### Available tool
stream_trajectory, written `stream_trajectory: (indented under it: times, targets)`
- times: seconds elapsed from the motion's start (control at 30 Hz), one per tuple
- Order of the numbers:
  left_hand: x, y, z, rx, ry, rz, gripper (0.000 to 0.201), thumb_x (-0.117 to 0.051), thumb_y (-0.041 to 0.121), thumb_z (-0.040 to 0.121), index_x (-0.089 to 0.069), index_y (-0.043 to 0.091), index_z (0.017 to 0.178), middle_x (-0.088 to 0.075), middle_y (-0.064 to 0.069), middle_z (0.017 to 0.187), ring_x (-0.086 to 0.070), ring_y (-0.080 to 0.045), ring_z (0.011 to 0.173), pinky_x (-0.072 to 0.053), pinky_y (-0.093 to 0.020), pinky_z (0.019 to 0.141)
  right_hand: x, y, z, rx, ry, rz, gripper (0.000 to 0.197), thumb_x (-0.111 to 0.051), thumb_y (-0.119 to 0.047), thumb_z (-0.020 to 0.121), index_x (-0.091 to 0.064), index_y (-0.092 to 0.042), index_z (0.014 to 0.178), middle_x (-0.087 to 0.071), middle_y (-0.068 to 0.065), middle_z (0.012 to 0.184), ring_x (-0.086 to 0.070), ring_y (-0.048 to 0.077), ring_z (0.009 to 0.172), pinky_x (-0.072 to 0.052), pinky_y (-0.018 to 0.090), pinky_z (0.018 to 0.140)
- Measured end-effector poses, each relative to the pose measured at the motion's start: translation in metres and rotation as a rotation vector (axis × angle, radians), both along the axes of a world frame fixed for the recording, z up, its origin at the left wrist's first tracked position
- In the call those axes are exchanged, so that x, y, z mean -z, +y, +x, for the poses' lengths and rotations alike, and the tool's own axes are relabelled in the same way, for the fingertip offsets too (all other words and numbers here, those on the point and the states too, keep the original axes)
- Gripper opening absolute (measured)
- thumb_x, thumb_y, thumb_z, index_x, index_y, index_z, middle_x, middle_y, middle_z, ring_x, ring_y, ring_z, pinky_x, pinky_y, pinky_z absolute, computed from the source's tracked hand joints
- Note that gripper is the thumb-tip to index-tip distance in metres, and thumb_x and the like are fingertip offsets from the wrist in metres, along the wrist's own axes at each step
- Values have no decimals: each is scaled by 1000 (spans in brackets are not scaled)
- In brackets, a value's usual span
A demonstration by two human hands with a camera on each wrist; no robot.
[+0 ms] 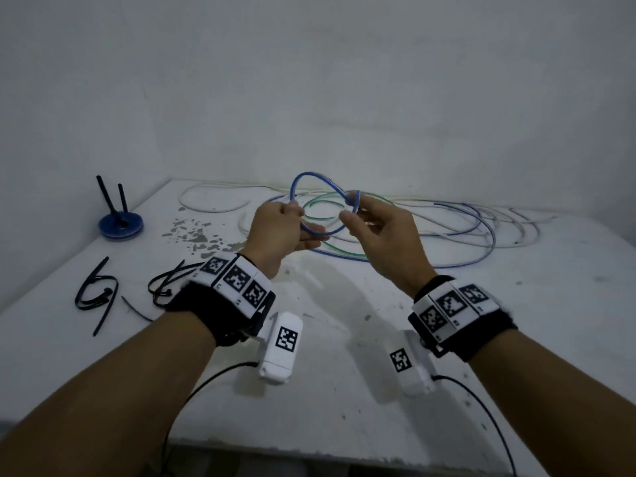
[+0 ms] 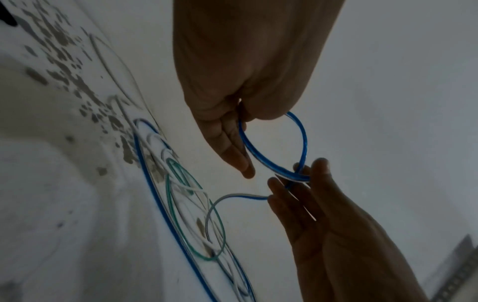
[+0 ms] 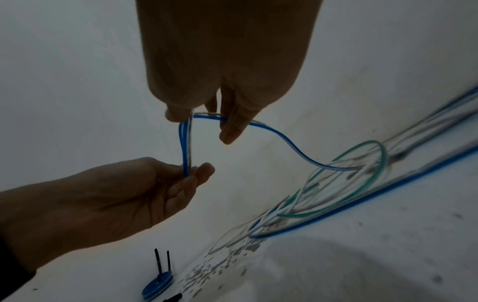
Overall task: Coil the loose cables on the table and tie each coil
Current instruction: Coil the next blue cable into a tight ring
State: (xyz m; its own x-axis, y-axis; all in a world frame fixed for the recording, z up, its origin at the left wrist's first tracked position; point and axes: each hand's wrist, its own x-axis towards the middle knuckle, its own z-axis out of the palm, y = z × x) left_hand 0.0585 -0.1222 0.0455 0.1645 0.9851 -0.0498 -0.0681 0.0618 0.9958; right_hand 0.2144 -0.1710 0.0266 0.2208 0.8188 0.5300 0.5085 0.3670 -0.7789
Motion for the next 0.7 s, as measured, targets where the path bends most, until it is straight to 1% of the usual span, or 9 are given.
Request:
stream_trajectory:
  times: [0.1,0.17,0.23,0.3,0.37,0.43,0.5,0.6,0.7]
  targets:
    - [3,-11,5,140,23,-11,24,-36,18,107,-54,4,98,-73,-21,90,-75,-29,77,-62,-33,69,5,-5,3,85,74,111,18,-61,-16,97,-73,-14,111,-71,-3,83,-60,1,69,-53,26,68]
    - [5,-11,4,211,91,70,14,-48,13,103,-59,5,101,-74,-17,100,-75,-24,83,-59,-32,73,4,-9,12,106,101,147,22,-56,-16,100,-67,-25,117,-72,4,89,-60,6,74,-49,21,72]
    - [4,-11,1,263,110,166,9,-56,12,98,-62,8,103,-74,-13,102,-72,-23,88,-56,-34,75,2,-15,22,95,68,142,25,-55,-20,101,-64,-28,123,-73,5,100,-65,15,85,-53,26,80]
    - [0,-16,2,321,112,235,14,-54,17,100,-64,9,101,-75,-12,89,-70,-25,82,-53,-29,70,2,-19,30,115,-51,103,26,-55,-30,100,-70,-27,121,-74,-1,95,-66,21,88,-55,35,80]
    - [-5,-23,7,341,131,280,29,-46,25,104,-64,9,88,-67,-7,65,-64,-20,64,-48,-21,59,5,-19,38,189,-203,59,32,-50,-45,97,-73,-31,115,-72,-4,81,-61,25,84,-49,35,73]
    - [-8,-26,15,304,139,248,38,-43,31,105,-60,9,79,-51,1,50,-53,-17,51,-45,-24,54,7,-19,45,225,-294,80,39,-46,-52,96,-70,-34,120,-70,-4,79,-57,26,86,-48,35,77]
    - [-11,-27,21,256,178,170,40,-44,37,104,-59,11,79,-45,3,49,-47,-15,46,-43,-27,55,11,-21,50,181,-366,125,39,-46,-50,98,-64,-33,128,-68,-2,85,-56,23,88,-47,32,83]
    - [-17,-33,24,284,194,90,37,-45,38,104,-65,11,87,-65,-1,63,-50,-16,47,-44,-28,55,11,-33,53,166,-465,179,33,-57,-35,97,-66,-27,128,-54,-5,86,-47,15,84,-37,20,75]
    - [-23,-41,22,440,187,78,36,-39,30,105,-67,8,106,-77,-6,95,-60,-24,54,-53,-33,60,6,-44,62,180,-574,233,30,-61,-36,92,-72,-26,118,-51,-5,79,-45,15,76,-37,26,66]
